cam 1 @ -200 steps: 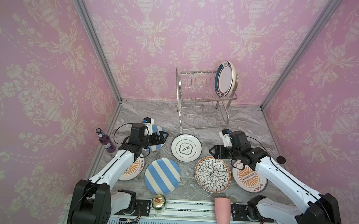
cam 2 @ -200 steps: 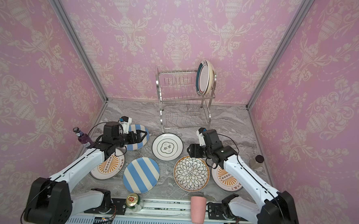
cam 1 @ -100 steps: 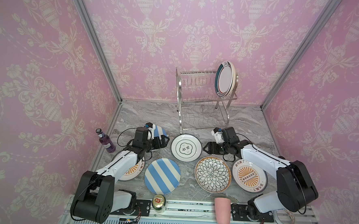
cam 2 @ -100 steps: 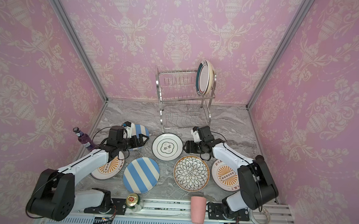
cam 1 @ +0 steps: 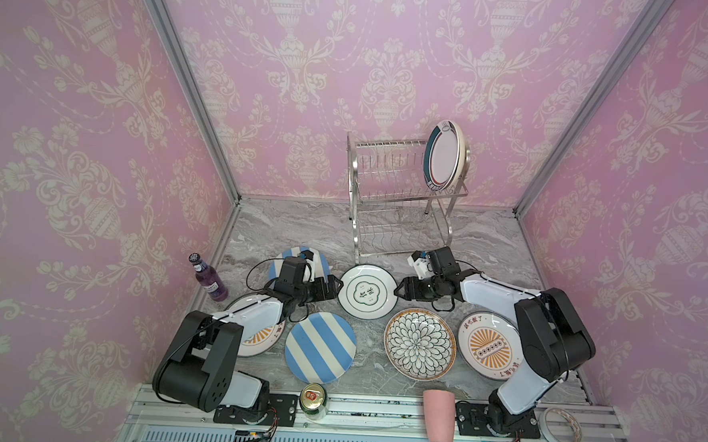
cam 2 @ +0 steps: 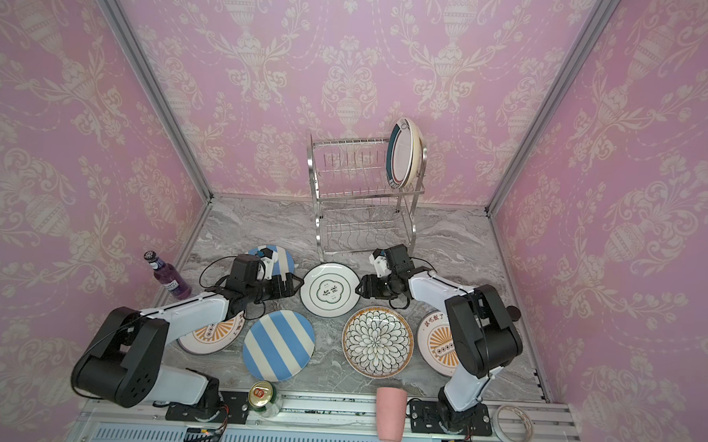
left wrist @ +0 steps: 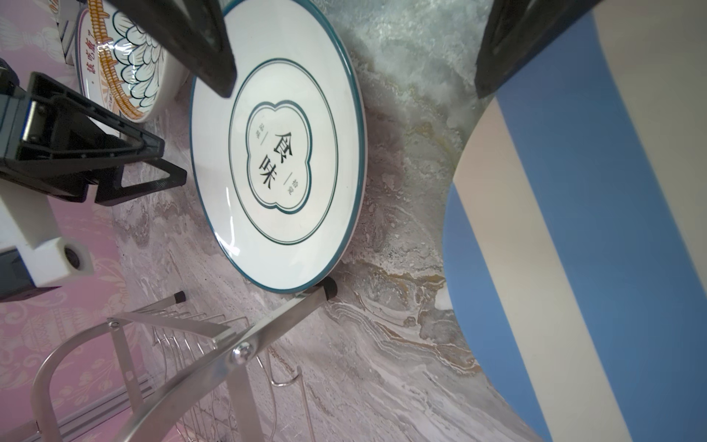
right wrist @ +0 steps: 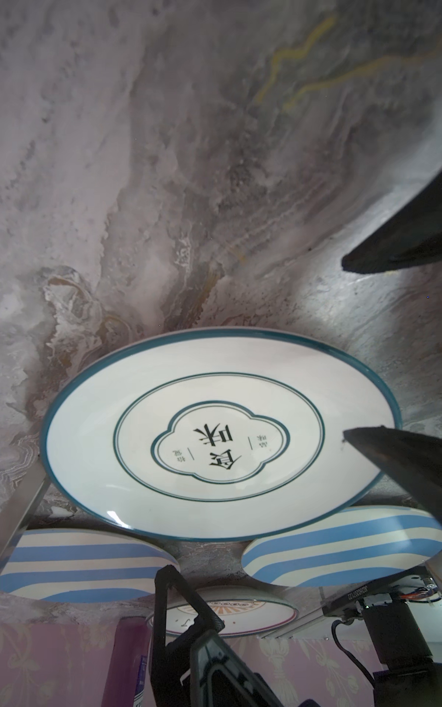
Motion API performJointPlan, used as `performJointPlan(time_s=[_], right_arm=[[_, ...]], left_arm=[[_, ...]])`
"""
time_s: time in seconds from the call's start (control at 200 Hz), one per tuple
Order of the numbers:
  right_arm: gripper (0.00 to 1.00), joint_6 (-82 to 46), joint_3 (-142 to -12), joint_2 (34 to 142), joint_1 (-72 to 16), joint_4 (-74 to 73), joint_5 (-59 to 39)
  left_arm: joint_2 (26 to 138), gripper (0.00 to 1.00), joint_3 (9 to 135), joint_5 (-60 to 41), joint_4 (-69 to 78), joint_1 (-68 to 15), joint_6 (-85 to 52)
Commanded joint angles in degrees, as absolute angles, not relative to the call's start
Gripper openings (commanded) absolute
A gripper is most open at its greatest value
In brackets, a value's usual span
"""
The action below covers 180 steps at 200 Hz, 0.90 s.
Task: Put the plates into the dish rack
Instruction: 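Move the right gripper to the cloud-emblem white plate while the left gripper approaches it, then close the right gripper on the cloud-emblem plate's rim nearest the rack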
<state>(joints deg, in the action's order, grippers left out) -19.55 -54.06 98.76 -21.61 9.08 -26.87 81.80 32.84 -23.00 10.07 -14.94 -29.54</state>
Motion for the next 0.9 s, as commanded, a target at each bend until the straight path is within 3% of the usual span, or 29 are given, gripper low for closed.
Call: performJointPlan(time_s=[0.0,0.47,0.896], right_arm=[[0.63,-19.3,-55.5,100.3,-21.4,6.1,-29.5],[0.56,-22.7,-54.9,105.6,-21.3,-1.2,-32.9],[0.4,-25.9,-53.9,109.4,-21.4,-6.8,-34.5]], left_arm=[[83.1,0.99,33.3,-23.2,11.7,-15.9,-29.9],[86.6,0.99,35.6,-25.6,11.8,-16.9,-26.6],[88.6,0.99,35.5,-26.6,14.2,-17.6,-26.0]])
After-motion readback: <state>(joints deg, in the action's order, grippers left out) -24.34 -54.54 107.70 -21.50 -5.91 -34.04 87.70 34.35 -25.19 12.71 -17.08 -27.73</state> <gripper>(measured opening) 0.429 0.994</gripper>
